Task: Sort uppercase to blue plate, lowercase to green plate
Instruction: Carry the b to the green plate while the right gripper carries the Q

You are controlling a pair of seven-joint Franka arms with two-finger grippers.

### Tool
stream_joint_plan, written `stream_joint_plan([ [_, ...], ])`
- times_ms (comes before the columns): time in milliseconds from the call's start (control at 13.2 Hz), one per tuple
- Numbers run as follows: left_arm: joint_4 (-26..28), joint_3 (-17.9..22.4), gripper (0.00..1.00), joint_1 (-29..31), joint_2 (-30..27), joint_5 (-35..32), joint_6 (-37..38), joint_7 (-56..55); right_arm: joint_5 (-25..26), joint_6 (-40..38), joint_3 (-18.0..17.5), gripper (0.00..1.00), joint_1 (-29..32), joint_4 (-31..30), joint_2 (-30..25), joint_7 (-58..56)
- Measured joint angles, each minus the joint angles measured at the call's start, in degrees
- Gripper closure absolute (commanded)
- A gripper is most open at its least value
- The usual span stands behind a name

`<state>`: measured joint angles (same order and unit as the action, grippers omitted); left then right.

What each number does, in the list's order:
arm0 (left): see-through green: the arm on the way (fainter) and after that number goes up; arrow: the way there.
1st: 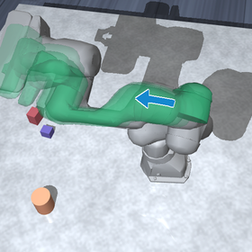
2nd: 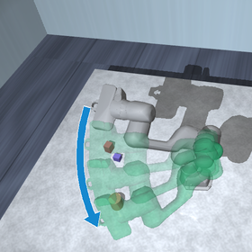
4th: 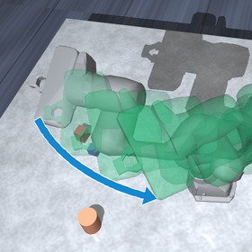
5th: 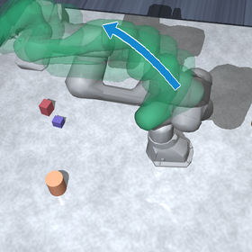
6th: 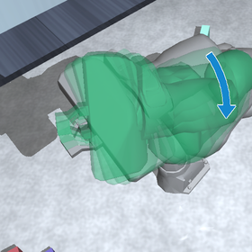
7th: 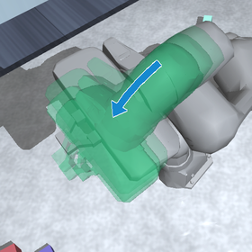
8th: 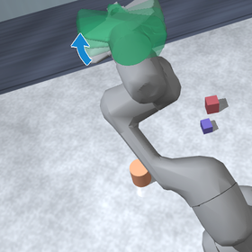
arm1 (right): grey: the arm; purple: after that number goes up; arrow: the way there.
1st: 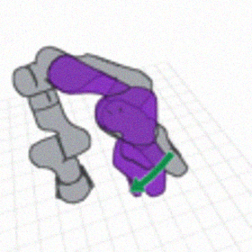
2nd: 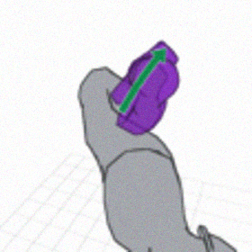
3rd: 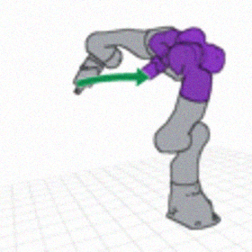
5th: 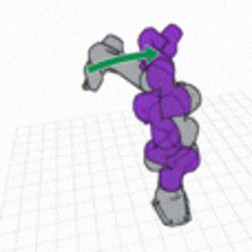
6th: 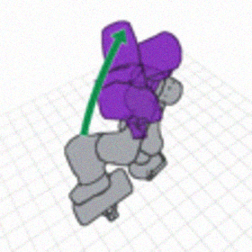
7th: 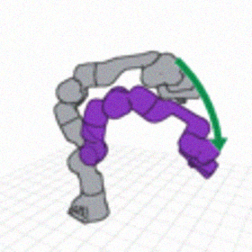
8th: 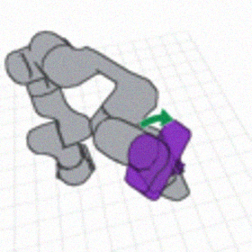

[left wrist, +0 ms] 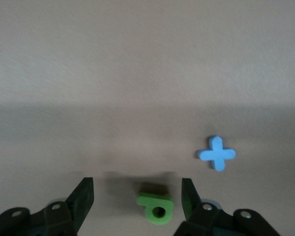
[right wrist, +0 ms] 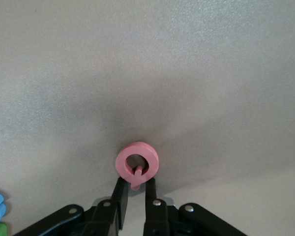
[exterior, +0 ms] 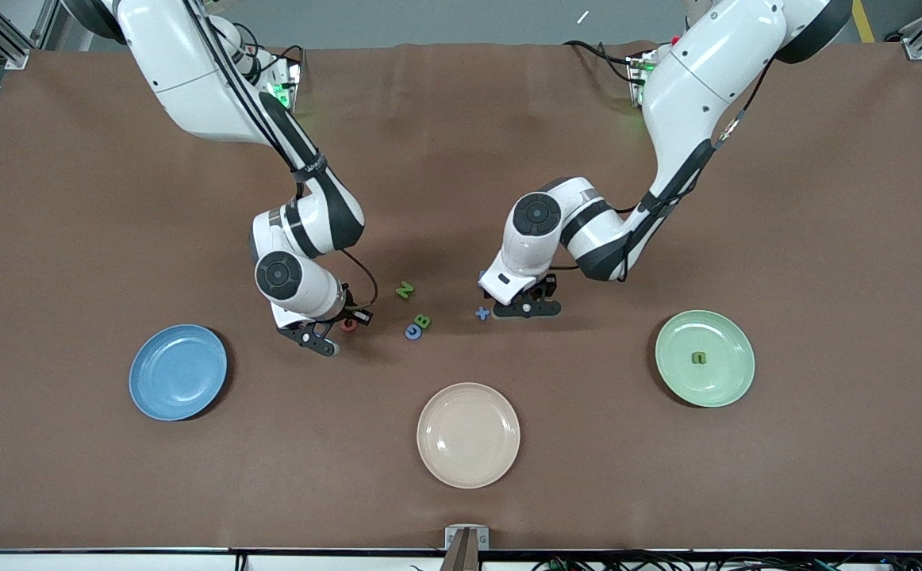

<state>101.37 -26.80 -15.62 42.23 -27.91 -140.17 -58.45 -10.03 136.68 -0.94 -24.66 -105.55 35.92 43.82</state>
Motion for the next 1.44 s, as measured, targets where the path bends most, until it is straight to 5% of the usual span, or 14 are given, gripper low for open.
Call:
stream_joint_plan([
  [151,-0.5,0.01,0.27,-0.61,0.79,-0.01,-0.14,0.01,0.0,0.12,0.08,0.76,0.1,0.02,0.0,-0.01],
  [302,-0.64,0.0,0.35,-1.02,1.08,-0.02,-0.14,0.03,0.0,0.18,0.11,0.59,0.2,0.04,0.0,-0.01],
  [756,-0.64,0.01,0.55,-1.18,1.31,-0.03,-0.08,0.03,0.0,1.1,0.15,0.57,0.24,0.1,0.01,0.0],
  [1059,-0.71,-0.06,0.85,-1.15,1.08,-0.01,0.75,-0.02,1.0,2.0,0.39,0.57,0.28,0.22,0.01,-0.21],
  [1437,-0.91,0.0,0.94,-0.99,1.0,-0.01,1.48,-0.03,2.37,2.66,0.71,0.47,1.05,0.22,0.05,-0.38],
])
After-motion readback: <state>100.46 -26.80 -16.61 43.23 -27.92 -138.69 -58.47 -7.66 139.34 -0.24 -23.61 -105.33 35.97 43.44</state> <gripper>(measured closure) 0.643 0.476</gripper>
